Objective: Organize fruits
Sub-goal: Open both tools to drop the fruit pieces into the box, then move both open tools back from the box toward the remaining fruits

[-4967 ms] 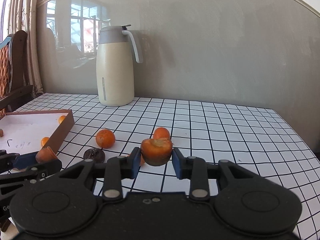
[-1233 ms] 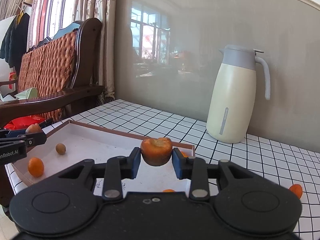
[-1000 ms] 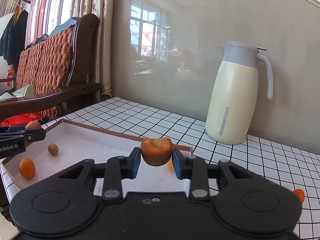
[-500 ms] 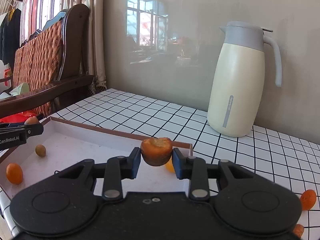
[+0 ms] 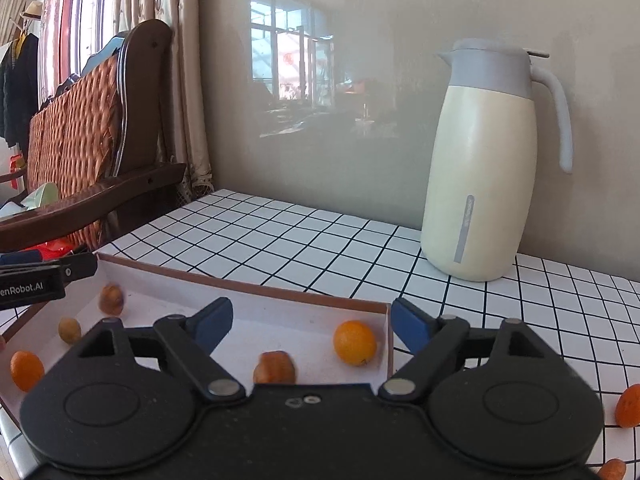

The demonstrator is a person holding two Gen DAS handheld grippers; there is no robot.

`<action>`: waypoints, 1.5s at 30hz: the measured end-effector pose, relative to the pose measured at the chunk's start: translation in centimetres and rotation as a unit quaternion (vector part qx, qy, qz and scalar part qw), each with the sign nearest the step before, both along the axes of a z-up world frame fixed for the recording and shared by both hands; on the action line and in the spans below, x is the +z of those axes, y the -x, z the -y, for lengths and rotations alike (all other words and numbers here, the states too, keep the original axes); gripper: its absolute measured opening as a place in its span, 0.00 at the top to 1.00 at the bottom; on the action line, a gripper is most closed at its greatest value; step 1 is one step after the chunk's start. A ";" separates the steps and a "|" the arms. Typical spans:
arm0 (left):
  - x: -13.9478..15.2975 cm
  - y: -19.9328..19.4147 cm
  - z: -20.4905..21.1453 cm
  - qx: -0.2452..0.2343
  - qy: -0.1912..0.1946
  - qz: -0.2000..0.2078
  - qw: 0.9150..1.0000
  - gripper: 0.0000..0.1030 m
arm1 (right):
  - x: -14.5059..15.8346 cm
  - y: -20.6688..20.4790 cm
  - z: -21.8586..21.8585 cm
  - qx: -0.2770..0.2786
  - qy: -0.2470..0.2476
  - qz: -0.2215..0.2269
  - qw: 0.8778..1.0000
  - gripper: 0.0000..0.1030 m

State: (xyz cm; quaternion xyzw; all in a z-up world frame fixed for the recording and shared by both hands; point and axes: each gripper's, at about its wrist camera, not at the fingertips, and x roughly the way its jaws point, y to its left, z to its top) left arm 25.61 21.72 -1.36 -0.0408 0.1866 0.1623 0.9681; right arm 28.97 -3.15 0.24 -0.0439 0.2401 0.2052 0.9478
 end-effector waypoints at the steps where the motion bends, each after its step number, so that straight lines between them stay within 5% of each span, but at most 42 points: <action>1: 0.0 0.0 -0.1 -0.003 0.003 -0.001 1.000 0.13 | 0.0 0.1 0.0 0.000 0.000 0.003 1.000 0.17; 9: 0.1 0.8 -0.3 0.002 0.002 0.005 1.000 0.01 | 0.0 0.5 -0.3 -0.002 -0.006 0.008 1.000 0.06; 21: 1.8 5.1 1.7 -0.022 0.006 0.036 0.999 0.00 | 1.3 3.9 1.3 -0.001 -0.020 0.030 0.999 0.06; 45: 1.4 12.9 9.9 -0.064 -0.001 0.019 0.998 0.00 | 1.6 12.2 7.7 -0.028 0.004 0.061 0.998 0.06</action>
